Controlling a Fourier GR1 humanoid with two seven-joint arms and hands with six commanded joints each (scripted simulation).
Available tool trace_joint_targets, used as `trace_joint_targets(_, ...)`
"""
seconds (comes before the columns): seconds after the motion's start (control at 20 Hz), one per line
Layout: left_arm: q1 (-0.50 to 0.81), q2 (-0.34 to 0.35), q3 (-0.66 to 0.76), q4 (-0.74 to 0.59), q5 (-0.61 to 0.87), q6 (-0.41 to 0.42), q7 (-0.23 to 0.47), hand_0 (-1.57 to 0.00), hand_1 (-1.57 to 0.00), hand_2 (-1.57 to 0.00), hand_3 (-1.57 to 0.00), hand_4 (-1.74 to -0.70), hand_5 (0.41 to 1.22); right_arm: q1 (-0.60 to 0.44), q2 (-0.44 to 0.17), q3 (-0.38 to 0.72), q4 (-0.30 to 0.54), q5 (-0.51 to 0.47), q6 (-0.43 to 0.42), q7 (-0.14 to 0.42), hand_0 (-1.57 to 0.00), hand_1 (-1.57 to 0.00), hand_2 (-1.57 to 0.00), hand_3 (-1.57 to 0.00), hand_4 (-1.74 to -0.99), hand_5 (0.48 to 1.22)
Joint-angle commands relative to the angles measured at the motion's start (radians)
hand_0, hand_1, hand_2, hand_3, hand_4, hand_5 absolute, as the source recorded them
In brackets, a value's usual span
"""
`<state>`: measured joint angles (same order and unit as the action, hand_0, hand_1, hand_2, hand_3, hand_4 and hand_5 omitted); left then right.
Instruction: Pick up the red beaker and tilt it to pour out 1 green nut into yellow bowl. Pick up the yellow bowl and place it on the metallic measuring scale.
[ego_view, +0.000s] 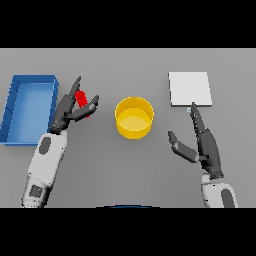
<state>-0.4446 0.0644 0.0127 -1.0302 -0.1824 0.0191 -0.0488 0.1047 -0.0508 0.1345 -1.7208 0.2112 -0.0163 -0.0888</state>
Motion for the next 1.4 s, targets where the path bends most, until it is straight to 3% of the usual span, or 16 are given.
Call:
trace_joint_targets(0.0,-0.021,-0.009,0.01,0.039,0.003,0.008,-0.025,0.0,0.0,0.0,0.0,-1.23,0.687,0.003,-0.001,-0.004,0.009,0.0,-0.001,0.003,0.0,0.0,0.0,0.0,-1.242,0.642)
trace_joint_targets(0.2,-0.06,-0.031,0.068,0.124,0.059,0.004,-0.13,0.0,0.0,-0.01,0.0,-1.3,0.719,-0.002,-0.005,-0.011,-0.005,-0.014,0.003,0.006,0.0,0.0,0.0,0.0,-1.246,0.646)
trace_joint_targets(0.3,-0.079,-0.047,0.085,0.174,0.069,0.011,-0.156,-0.08,-0.09,-0.16,-0.13,-1.36,0.761,-0.018,-0.006,-0.019,-0.002,-0.02,-0.001,0.026,0.0,0.0,0.0,0.0,-1.242,0.645)
trace_joint_targets(0.35,-0.088,-0.052,0.091,0.191,0.066,0.028,-0.17,-0.21,-0.23,-0.29,-0.25,-1.4,0.787,-0.006,-0.001,-0.014,-0.001,-0.016,-0.003,0.017,0.0,0.0,0.0,0.0,-1.24,0.645)
trace_joint_targets(0.45,-0.108,-0.058,0.101,0.219,0.047,0.085,-0.181,-0.55,-0.59,-0.66,-0.73,-1.47,0.943,-0.013,-0.005,-0.016,-0.007,-0.014,-0.004,0.026,0.0,0.0,0.0,0.0,-1.237,0.648)
trace_joint_targets(0.5,-0.12,-0.059,0.086,0.224,0.018,0.108,-0.16,-0.76,-0.78,-0.84,-0.88,-1.52,0.999,-0.013,-0.006,-0.019,0.0,-0.022,0.002,0.016,0.0,0.0,0.0,0.0,-1.239,0.648)
trace_joint_targets(0.6,-0.12,-0.059,0.064,0.226,-0.014,0.122,-0.182,-1.05,-1.07,-1.11,-1.06,-1.59,1.079,-0.004,0.0,-0.009,0.003,-0.013,0.002,0.017,0.0,0.0,0.0,0.0,-1.239,0.648)
trace_joint_targets(0.7,-0.122,-0.059,0.058,0.224,-0.011,0.113,-0.184,-1.24,-1.25,-1.27,-1.15,-1.64,1.13,-0.009,-0.002,-0.008,0.001,-0.006,-0.002,0.012,0.0,0.0,0.0,0.0,-1.242,0.65)
trace_joint_targets(0.75,-0.117,-0.06,0.054,0.219,-0.011,0.114,-0.181,-1.3,-1.31,-1.33,-1.24,-1.6,1.148,-0.011,-0.002,-0.015,0.0,-0.022,0.003,0.01,0.0,0.0,0.0,0.0,-1.25,0.647)
trace_joint_targets(0.85,-0.12,-0.06,0.054,0.225,-0.015,0.118,-0.188,-1.4,-1.41,-1.42,-1.36,-1.54,1.174,-0.004,0.005,-0.01,0.002,-0.026,0.008,0.009,0.0,0.0,0.0,0.0,-1.255,0.644)
trace_joint_targets(1.05,-0.123,-0.059,0.096,0.175,0.091,0.036,-0.207,-1.5,-1.5,-1.51,-1.48,-1.66,1.15,0.021,-0.002,-0.01,-0.019,-0.018,0.002,-0.004,0.0,0.0,0.0,0.0,-1.246,0.644)
trace_joint_targets(1.35,-0.116,-0.023,0.05,0.047,0.114,-0.003,-0.144,-1.55,-1.55,-1.55,-1.55,-1.72,1.131,-0.008,0.006,-0.001,0.008,0.008,-0.012,-0.007,0.0,0.0,0.0,0.0,-1.226,0.65)
